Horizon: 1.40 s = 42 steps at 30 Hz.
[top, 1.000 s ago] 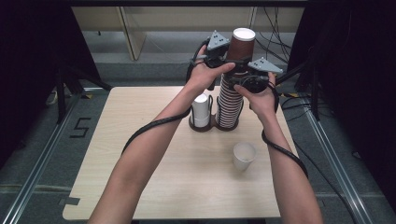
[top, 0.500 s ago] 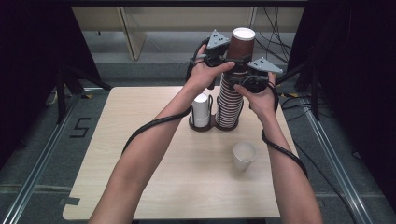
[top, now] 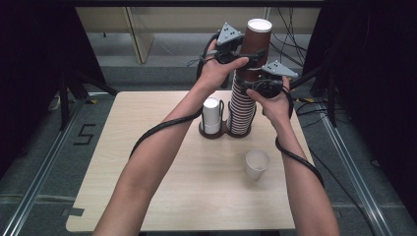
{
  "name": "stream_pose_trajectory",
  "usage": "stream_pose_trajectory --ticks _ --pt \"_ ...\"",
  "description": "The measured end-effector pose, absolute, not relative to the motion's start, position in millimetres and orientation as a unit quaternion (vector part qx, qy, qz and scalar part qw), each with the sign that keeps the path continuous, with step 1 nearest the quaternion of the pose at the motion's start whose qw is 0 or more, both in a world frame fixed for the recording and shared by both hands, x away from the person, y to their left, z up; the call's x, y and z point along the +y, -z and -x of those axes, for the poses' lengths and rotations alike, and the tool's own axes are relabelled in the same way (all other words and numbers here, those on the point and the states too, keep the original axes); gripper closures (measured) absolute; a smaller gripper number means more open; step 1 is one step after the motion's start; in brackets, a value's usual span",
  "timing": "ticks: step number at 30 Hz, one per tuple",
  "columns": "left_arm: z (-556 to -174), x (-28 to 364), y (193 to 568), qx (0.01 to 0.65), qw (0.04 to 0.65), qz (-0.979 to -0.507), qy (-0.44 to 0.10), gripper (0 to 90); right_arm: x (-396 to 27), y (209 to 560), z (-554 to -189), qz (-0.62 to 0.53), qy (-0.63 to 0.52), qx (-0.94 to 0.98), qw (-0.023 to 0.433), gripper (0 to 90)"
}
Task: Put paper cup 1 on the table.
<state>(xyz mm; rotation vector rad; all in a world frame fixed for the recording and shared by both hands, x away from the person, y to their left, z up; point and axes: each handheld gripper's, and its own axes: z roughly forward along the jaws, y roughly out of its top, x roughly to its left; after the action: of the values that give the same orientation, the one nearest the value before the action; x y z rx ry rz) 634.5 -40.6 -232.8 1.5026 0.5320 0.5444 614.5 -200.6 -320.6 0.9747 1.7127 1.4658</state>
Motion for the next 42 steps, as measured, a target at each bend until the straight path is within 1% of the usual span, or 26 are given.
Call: stream_pose_trajectory --ticks 6,8,9,13,15,19,22,24,25,27,30,33,34,37,42 --pt "-634 -41 224 0.236 0.674 -0.654 -0.251 18.4 -200 320 -615 -0.375 -0.563 0.658 0.331 3.4" --pt "-633 -39 220 0.235 0.680 -0.647 -0.254 18.4 -201 320 -616 -0.372 -0.566 0.655 0.335 0.9" --pt "-632 -39 218 0.235 0.684 -0.642 -0.255 18.4 -201 319 -616 -0.368 -0.566 0.660 0.328 0.5" --pt "-629 -36 208 0.232 0.698 -0.626 -0.259 18.4 -201 315 -615 -0.371 -0.567 0.654 0.336 0.4" --pt "-627 -34 203 0.231 0.704 -0.619 -0.261 18.4 -201 314 -613 -0.378 -0.570 0.652 0.328 0.4" --pt "-621 -30 195 0.225 0.709 -0.612 -0.267 18.5 -204 313 -609 -0.376 -0.569 0.647 0.341 0.4" --pt "-614 -26 190 0.221 0.712 -0.609 -0.270 18.5 -206 311 -604 -0.376 -0.571 0.648 0.335 0.4" --pt "-609 -23 186 0.217 0.716 -0.606 -0.270 18.5 -207 311 -601 -0.370 -0.571 0.648 0.342 0.4" --pt "-606 -21 184 0.215 0.715 -0.607 -0.272 18.4 -207 311 -598 -0.372 -0.572 0.649 0.336 0.4" --pt "-600 -16 182 0.212 0.713 -0.609 -0.275 18.4 -209 311 -595 -0.367 -0.571 0.648 0.346 0.4" --pt "-592 -7 181 0.210 0.709 -0.613 -0.278 18.4 -213 311 -589 -0.363 -0.570 0.653 0.342 0.4" --pt "-582 4 181 0.207 0.700 -0.622 -0.283 18.4 -217 311 -582 -0.356 -0.570 0.652 0.351 0.4" --pt "-578 9 182 0.206 0.694 -0.628 -0.287 18.4 -218 312 -578 -0.359 -0.569 0.655 0.344 0.4" --pt "-567 21 186 0.203 0.673 -0.648 -0.293 18.4 -223 314 -568 -0.346 -0.561 0.667 0.348 0.4" --pt "-547 39 198 0.201 0.643 -0.675 -0.301 18.4 -227 321 -551 -0.343 -0.550 0.681 0.341 0.4"
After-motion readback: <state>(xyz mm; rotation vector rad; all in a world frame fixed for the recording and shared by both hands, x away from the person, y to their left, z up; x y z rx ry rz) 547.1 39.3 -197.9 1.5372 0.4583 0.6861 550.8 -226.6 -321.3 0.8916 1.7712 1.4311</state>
